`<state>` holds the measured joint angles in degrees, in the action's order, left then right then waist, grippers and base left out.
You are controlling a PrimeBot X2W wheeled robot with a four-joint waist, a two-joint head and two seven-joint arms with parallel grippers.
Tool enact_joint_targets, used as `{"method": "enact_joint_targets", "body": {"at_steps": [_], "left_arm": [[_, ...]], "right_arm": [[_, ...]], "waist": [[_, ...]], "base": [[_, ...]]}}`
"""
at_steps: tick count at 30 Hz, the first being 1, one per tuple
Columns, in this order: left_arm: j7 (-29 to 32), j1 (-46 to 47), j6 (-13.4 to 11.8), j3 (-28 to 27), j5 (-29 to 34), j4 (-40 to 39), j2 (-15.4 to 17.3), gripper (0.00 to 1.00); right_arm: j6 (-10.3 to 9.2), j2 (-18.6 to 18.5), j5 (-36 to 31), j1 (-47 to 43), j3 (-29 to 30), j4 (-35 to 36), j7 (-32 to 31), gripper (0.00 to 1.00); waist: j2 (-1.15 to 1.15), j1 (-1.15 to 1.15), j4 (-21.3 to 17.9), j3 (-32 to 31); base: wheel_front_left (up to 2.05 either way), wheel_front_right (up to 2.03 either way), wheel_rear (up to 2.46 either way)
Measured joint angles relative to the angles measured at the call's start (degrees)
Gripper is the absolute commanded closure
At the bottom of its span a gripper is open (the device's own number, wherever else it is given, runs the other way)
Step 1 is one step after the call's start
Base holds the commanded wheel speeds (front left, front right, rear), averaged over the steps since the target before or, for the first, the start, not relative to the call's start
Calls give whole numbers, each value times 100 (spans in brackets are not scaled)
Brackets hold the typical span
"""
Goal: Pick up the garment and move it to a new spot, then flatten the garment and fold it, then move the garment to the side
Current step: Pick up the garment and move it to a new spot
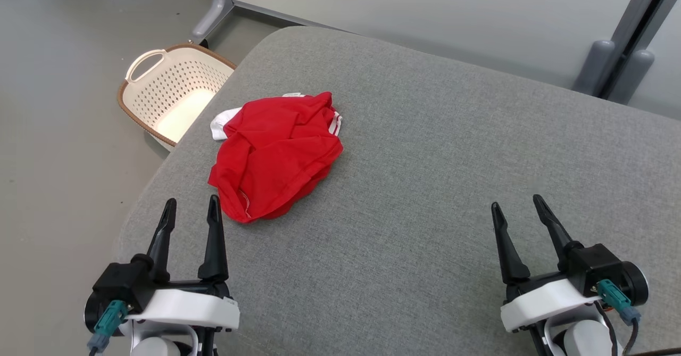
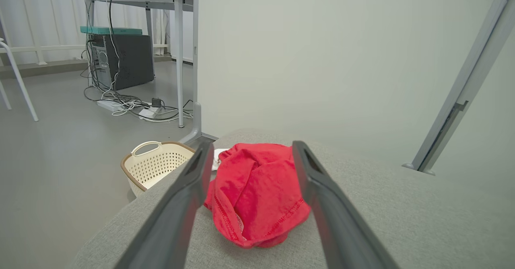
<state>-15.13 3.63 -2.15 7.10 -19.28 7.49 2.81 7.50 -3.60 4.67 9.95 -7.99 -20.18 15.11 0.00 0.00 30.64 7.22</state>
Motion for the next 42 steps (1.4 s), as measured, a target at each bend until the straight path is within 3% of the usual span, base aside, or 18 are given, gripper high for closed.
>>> {"method": "enact_joint_targets", "body": {"at_steps": [9,15,24,33,34,35,36,42], "left_arm": [[0,689,556,-334,392,947,14,0],[1,1495,801,-450,434,1956,280,0],[552,2880,910,-256,372,3484,912,0],[932,3539,935,-55,354,4474,1120,0],[903,3562,939,-21,320,4518,1124,38],[850,3571,940,18,287,4546,1128,89],[802,3577,942,63,258,4571,1136,100],[448,3566,950,424,-32,4485,1172,100]], "right_arm": [[0,-183,-122,58,163,163,1,0],[0,-365,-176,240,296,345,-44,0],[0,-545,-172,500,420,687,-100,0],[0,-622,-145,576,403,878,-99,0],[0,-623,-145,583,404,878,-99,0],[0,-623,-145,591,405,878,-98,0],[0,-622,-145,593,405,873,-98,0],[0,-545,-145,588,424,725,-88,0]], "waist": [[0,0,-133,445],[0,0,-300,844],[0,0,-613,1435],[0,0,-937,1809],[0,0,-967,1826],[0,0,-993,1838],[0,0,-1014,1844],[0,0,-1068,1692]], "base": [[0,0,0],[0,0,0],[0,0,0],[0,0,0],[0,0,0],[0,0,0],[0,0,0],[0,0,0]]}}
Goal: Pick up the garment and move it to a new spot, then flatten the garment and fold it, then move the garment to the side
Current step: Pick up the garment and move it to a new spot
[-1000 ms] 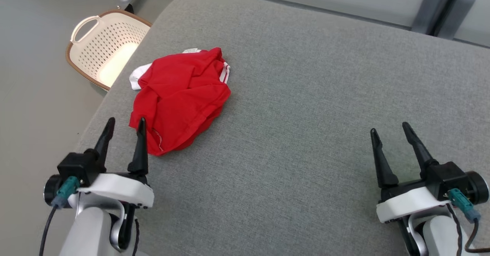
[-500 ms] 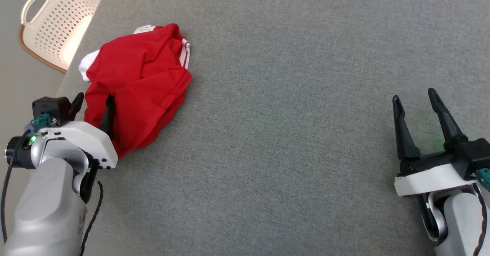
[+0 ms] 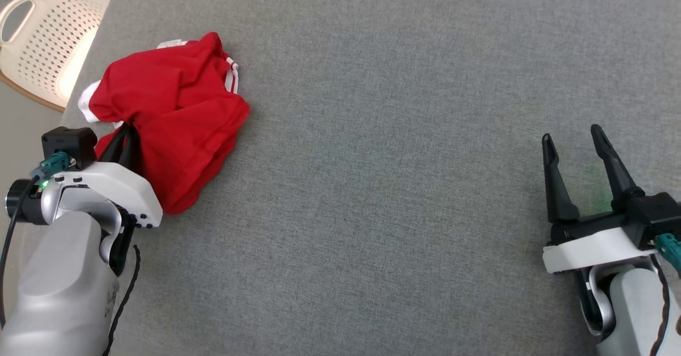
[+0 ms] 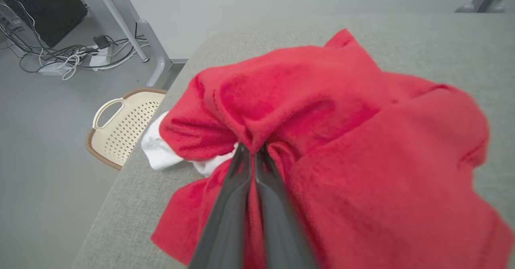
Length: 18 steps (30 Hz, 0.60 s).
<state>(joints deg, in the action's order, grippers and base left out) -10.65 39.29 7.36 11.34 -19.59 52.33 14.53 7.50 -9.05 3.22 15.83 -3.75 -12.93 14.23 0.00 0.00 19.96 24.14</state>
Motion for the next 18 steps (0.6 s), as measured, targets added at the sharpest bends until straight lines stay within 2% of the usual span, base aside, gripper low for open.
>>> {"method": "enact_joint_targets", "body": {"at_steps": [6,9,13,18], "left_arm": [[-275,-24,8,227,-463,-706,75,100],[-403,11,-92,73,-392,-1435,227,100],[-417,9,-159,68,-343,-2240,155,100],[-227,-23,-448,29,-324,-3230,136,100]], "right_arm": [[0,160,18,-32,-22,-179,43,0],[0,282,45,-35,-41,-300,57,0],[0,398,83,-34,-59,-353,66,0],[0,477,107,-21,-134,-371,67,0]], "waist": [[0,0,-22,-341],[0,0,-56,-610],[0,0,-153,-853],[0,0,-407,-1061]], "base": [[0,0,0],[0,0,0],[0,0,0],[0,0,0]]}}
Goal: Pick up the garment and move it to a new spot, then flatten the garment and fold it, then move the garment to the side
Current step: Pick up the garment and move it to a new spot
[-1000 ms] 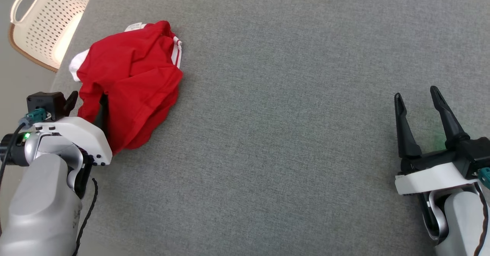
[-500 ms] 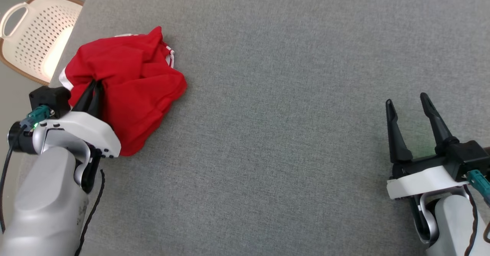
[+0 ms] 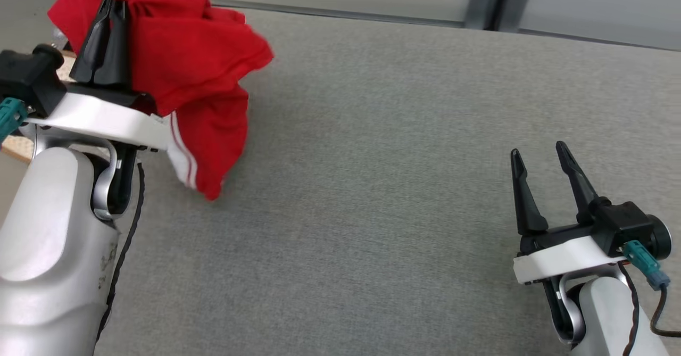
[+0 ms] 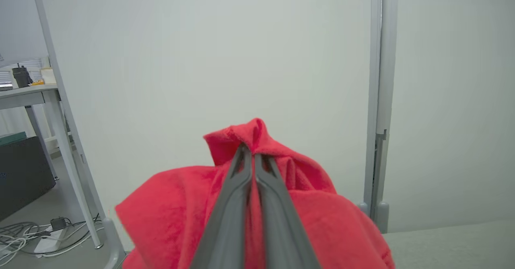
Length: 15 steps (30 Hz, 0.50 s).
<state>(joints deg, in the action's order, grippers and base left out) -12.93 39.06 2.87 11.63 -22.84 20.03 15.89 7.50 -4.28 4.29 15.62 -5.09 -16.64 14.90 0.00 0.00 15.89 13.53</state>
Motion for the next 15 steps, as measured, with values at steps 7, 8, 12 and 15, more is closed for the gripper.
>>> {"method": "enact_joint_targets", "body": {"at_steps": [7,8,12,15], "left_arm": [[721,-27,-189,213,-27,-1146,-98,100],[833,-38,-193,266,-37,-1295,-137,100],[1341,-47,-199,599,-24,-1633,-232,100],[1588,-45,-187,878,52,-1605,-334,100]], "right_arm": [[0,69,59,63,97,111,5,0],[0,80,73,69,113,127,5,0],[0,103,110,96,213,235,7,0],[0,122,121,118,255,300,5,0]], "waist": [[0,0,-380,-151],[0,0,-449,-162],[0,0,-738,-169],[0,0,-980,-154]], "base": [[0,0,0],[0,0,0],[0,0,0],[0,0,0]]}}
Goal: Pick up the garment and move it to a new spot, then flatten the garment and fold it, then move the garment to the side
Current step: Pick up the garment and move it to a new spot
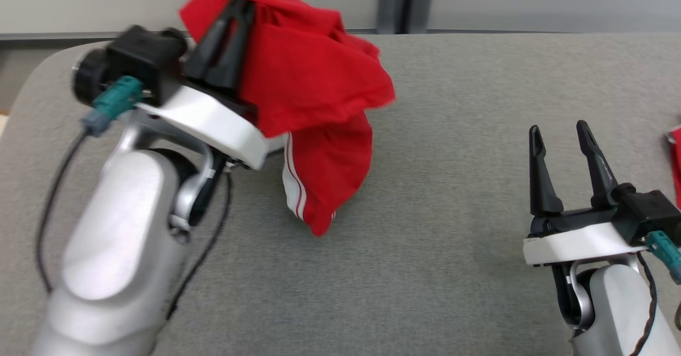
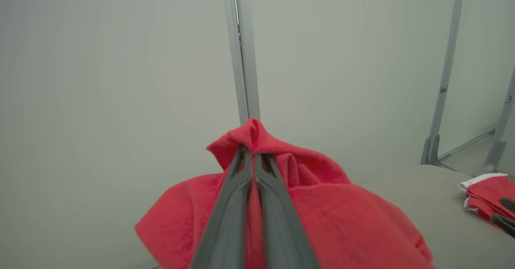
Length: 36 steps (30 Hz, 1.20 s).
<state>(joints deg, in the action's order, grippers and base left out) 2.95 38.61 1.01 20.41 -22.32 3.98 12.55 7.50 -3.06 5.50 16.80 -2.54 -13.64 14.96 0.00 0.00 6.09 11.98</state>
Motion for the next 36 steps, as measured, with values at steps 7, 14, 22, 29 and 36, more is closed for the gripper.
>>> {"method": "enact_joint_targets", "body": {"at_steps": [7,14,22,29,36], "left_arm": [[7,153,121,932,167,911,-765,100],[-563,275,110,2064,-389,2024,-957,0],[-1200,517,-470,2481,-1292,2716,-974,0],[-1733,574,-595,1922,-1379,3091,-736,0],[-1804,-333,-524,817,-1251,2209,-155,0]], "right_arm": [[0,14,130,86,241,119,1,0],[-1,18,379,120,453,107,1,0],[0,18,367,30,510,97,1,0],[-1,21,116,-41,433,160,1,0],[-1,22,-98,-147,221,98,1,0]], "waist": [[0,0,-639,71],[0,0,-1289,147],[0,0,-1310,171],[0,0,-758,74],[0,0,-152,-121]], "base": [[0,0,0],[0,0,0],[0,0,0],[0,0,0],[0,0,0]]}}
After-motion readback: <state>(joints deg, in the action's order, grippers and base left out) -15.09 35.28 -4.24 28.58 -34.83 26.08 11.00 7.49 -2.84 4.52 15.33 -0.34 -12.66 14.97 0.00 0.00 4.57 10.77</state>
